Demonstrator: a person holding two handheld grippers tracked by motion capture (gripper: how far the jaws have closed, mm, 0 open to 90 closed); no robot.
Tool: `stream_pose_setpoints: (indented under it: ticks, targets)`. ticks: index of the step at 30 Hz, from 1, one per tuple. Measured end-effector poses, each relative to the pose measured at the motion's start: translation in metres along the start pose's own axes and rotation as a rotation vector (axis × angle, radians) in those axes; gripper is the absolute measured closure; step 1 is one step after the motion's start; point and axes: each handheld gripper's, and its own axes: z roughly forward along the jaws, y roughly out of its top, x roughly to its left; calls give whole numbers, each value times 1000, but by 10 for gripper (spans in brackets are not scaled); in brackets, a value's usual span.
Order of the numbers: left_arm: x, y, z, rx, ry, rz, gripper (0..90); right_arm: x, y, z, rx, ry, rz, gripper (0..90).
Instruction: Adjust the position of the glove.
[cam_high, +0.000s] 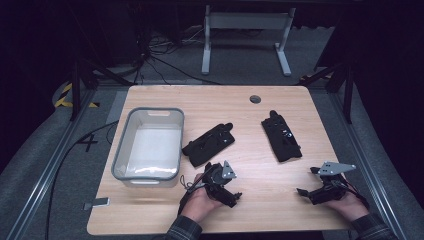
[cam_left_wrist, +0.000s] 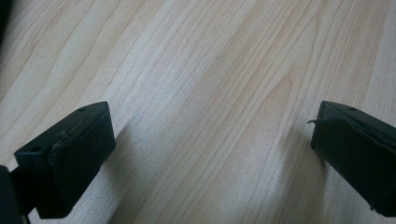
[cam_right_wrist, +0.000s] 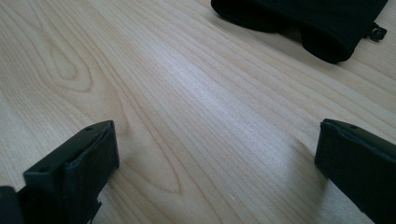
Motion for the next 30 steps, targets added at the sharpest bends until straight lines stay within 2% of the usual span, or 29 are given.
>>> stream_pose_setpoints:
  ticks: [5, 8, 10, 13, 23, 28, 30]
  targets:
    - [0, 0, 0, 0, 0, 0, 0, -1, 0, -1, -3, 23, -25, 37]
    - [0, 0, 0, 0, 0, 0, 0, -2, 4, -3, 0, 31, -37, 148]
    - [0, 0, 0, 0, 0, 0, 0, -3, 6, -4, -5, 14, -44, 185]
    - [0, 0, 0, 0, 0, 0, 0, -5, 10, -5, -10, 24, -42, 261]
    - [0, 0, 0, -3, -1, -5, 1, -15, 29, -2, -28, 69, -61, 621]
    - [0, 0, 0, -3, -1, -5, 1, -26, 41, 0, -55, 78, -38, 808]
    - [0, 0, 0, -3, -1, -5, 1, -30, 45, 1, -63, 86, -29, 849]
